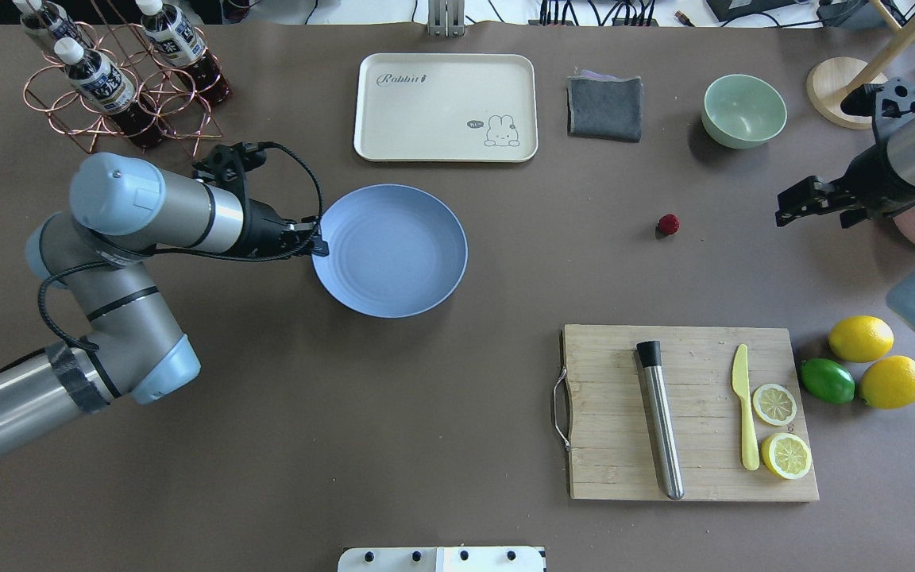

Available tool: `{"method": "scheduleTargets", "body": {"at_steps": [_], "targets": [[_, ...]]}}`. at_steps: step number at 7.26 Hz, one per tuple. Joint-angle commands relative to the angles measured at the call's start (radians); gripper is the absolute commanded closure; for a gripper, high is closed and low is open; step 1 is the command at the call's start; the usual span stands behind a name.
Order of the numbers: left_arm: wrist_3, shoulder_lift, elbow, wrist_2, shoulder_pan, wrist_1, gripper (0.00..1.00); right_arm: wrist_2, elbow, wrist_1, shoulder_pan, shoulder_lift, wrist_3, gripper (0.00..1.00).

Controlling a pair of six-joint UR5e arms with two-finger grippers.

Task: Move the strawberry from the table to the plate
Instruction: 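Push the blue plate to center with left gripper while right gripper nears strawberry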

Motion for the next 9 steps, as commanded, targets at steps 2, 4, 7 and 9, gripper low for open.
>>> {"method": "scheduleTargets", "body": {"at_steps": [2, 4, 7, 9], "targets": [[-0.069, -0.065, -0.004, 0.110, 0.113, 0.027, 0.75, -0.109, -0.102, -0.001, -0.125, 0.171, 0.195, 0.02], [-0.048, -0.021, -0.039, 0.108, 0.085, 0.027, 0.02, -0.169, -0.133, -0.001, -0.155, 0.198, 0.180, 0.00], [0.299, 0.230, -0.201, -0.219, -0.240, 0.105, 0.02, -0.180, -0.243, 0.005, -0.156, 0.264, 0.170, 0.01], [0.829, 0.414, -0.190, -0.412, -0.547, 0.189, 0.02, -0.179, -0.302, 0.094, -0.161, 0.264, 0.169, 0.01]]}}
